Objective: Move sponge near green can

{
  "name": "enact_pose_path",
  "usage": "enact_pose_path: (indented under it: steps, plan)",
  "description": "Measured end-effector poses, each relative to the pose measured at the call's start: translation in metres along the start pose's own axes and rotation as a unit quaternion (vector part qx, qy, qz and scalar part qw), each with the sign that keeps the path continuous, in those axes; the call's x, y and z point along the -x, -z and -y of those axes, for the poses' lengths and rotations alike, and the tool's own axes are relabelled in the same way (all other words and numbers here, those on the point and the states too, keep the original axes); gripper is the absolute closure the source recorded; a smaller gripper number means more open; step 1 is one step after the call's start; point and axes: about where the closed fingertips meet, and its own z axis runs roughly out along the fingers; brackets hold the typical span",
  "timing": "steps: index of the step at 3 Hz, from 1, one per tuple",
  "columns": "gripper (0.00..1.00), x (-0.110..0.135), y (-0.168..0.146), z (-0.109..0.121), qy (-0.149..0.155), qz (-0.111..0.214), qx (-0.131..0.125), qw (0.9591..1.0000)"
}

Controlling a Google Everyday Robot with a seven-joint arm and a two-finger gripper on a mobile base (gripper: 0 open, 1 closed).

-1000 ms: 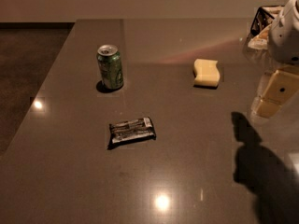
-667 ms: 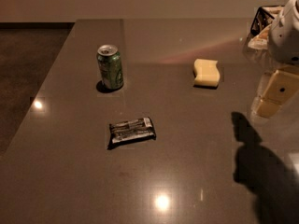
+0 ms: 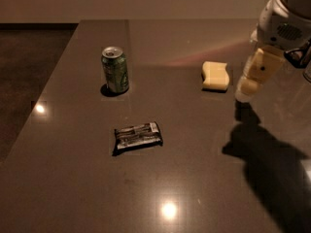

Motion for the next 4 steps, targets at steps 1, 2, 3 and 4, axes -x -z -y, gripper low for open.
enact_pose_path:
  steps: [1,2,3,4]
  plan:
    - [0.00,0.003,-0.036,0.057,-0.129,0.018,-0.016,0.9914]
    - [0.00,-0.005,-0.064,0.082,-0.216,0.029,-0.032,0.9755]
    - [0.00,0.000,-0.094,0.092,-0.276,0.043,-0.034,0.9597]
    - [0.00,0.019,-0.119,0.095,-0.295,0.059,-0.027,0.9532]
